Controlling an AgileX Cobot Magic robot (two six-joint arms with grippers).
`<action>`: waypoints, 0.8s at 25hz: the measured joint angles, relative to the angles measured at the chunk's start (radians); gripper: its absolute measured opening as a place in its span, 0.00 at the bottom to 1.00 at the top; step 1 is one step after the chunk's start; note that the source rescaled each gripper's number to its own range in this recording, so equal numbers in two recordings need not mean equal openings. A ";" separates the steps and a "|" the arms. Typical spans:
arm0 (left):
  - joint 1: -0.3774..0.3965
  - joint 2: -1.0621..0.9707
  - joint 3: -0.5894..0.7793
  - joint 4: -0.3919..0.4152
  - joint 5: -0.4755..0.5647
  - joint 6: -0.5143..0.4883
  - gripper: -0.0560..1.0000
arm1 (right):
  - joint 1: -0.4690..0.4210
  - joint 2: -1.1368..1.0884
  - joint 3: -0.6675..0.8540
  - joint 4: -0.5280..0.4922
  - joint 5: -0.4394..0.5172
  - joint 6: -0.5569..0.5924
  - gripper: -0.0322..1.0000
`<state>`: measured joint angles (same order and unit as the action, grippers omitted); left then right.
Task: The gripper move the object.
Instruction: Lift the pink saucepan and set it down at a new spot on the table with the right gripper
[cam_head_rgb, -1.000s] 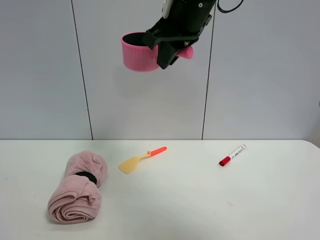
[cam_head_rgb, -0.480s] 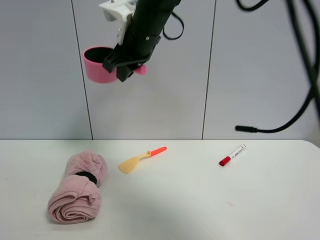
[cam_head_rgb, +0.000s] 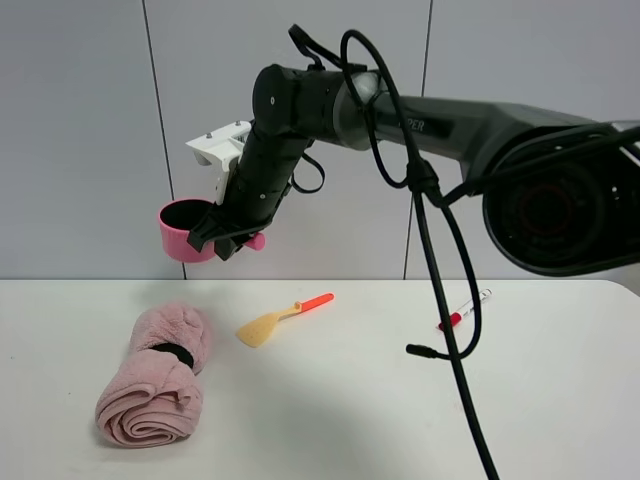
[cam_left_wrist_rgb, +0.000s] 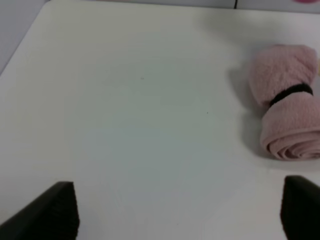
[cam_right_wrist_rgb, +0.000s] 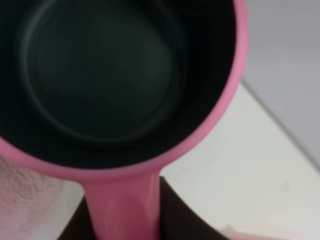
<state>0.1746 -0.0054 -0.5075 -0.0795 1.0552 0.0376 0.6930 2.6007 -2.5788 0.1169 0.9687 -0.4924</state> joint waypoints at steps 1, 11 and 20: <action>0.000 0.000 0.000 0.000 0.000 0.000 1.00 | -0.005 0.013 -0.001 0.009 -0.001 0.000 0.03; 0.000 0.000 0.000 0.000 0.000 0.000 1.00 | -0.009 0.061 -0.005 0.018 -0.076 0.000 0.03; 0.000 0.000 0.000 0.000 0.000 0.000 1.00 | -0.009 0.101 -0.004 0.017 -0.098 0.000 0.03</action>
<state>0.1746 -0.0054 -0.5075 -0.0795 1.0552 0.0376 0.6842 2.7018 -2.5832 0.1335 0.8704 -0.4924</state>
